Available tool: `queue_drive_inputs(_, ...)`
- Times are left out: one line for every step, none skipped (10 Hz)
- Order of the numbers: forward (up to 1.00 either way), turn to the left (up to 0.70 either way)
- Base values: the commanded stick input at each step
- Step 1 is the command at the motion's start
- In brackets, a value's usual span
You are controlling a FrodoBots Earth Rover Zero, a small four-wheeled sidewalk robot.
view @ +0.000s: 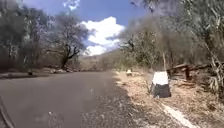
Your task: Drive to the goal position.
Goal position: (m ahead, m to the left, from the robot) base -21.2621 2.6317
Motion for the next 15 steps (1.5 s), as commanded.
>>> queue_drive_inputs(0.70, 0.00)
queue_drive_inputs(0.70, 0.00)
queue_drive_inputs(0.70, 0.00)
queue_drive_inputs(0.70, 0.00)
queue_drive_inputs(0.00, 0.00)
queue_drive_inputs(0.00, 0.00)
queue_drive_inputs(0.00, 0.00)
queue_drive_inputs(0.00, 0.00)
queue_drive_inputs(0.00, 0.00)
queue_drive_inputs(0.00, 0.17)
queue_drive_inputs(0.00, 0.49)
queue_drive_inputs(0.00, 0.70)
queue_drive_inputs(0.00, 0.70)
queue_drive_inputs(0.00, 0.70)
queue_drive_inputs(0.00, 0.70)
